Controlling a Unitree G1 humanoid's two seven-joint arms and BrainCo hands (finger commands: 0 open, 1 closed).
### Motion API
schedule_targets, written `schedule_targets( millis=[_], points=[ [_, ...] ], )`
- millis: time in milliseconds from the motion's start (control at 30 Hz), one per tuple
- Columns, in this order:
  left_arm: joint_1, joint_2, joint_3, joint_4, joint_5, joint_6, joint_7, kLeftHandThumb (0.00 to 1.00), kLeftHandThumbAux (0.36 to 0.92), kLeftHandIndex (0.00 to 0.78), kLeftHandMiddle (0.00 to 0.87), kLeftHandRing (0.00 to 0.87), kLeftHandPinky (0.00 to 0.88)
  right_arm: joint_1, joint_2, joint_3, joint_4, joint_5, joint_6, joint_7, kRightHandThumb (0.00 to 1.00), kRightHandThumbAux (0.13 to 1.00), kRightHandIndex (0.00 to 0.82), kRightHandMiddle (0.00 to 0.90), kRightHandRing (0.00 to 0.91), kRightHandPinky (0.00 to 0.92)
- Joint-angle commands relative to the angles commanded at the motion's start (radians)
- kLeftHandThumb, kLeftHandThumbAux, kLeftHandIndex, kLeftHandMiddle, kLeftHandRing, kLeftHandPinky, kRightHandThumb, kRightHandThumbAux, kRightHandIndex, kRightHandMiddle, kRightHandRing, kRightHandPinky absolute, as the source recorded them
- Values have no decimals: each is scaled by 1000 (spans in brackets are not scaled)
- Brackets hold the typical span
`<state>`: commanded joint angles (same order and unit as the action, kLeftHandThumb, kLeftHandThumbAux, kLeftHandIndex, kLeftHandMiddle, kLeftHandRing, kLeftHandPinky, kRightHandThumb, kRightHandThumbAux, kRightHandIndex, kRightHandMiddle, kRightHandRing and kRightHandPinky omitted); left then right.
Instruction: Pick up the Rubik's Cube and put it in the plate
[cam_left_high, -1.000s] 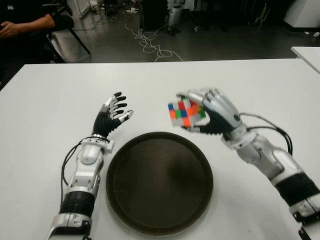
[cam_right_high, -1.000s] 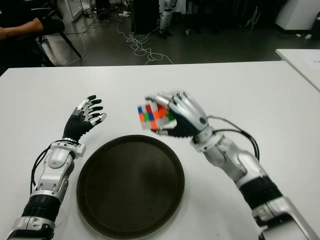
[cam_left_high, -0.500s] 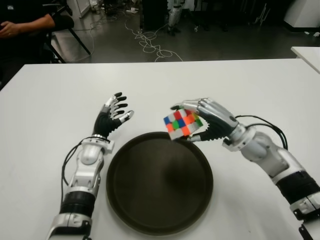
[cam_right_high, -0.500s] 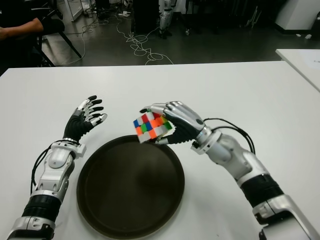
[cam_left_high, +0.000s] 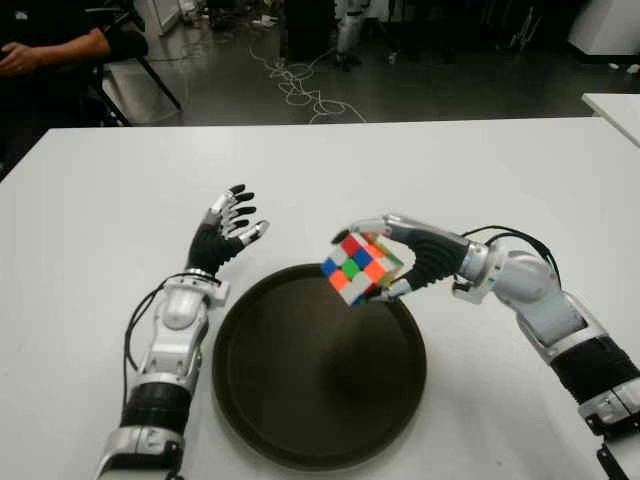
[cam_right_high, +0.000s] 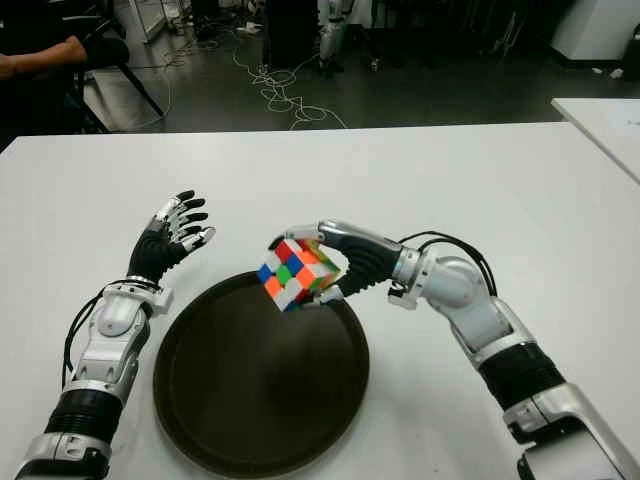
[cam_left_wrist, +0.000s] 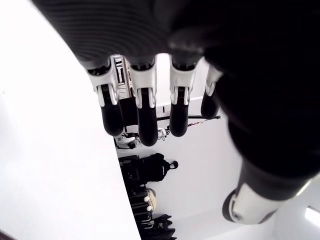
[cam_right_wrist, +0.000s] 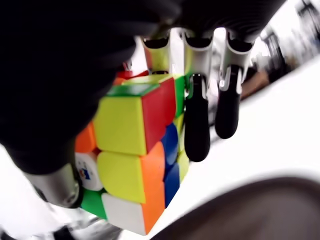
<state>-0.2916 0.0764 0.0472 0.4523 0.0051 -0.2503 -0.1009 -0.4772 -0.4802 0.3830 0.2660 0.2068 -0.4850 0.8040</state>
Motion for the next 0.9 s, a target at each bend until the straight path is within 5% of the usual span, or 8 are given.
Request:
schedule_targets(
  millis=[333, 567, 900],
  points=[
    [6, -7, 0, -19, 1, 16, 10, 127, 751, 109, 191, 188, 192, 3, 36, -55, 1, -18, 34, 71, 842, 677, 438, 568, 752, 759],
    [6, -8, 2, -21, -3, 19, 7, 123, 727, 108, 190, 185, 171, 16, 69, -75, 4, -102, 18, 5, 842, 678, 434, 569, 741, 753],
    [10, -8, 0, -29, -6, 21, 5, 135, 735, 113, 188, 181, 174, 95, 175, -51, 29, -388, -91, -278, 842, 679, 429, 567, 717, 716]
  ],
)
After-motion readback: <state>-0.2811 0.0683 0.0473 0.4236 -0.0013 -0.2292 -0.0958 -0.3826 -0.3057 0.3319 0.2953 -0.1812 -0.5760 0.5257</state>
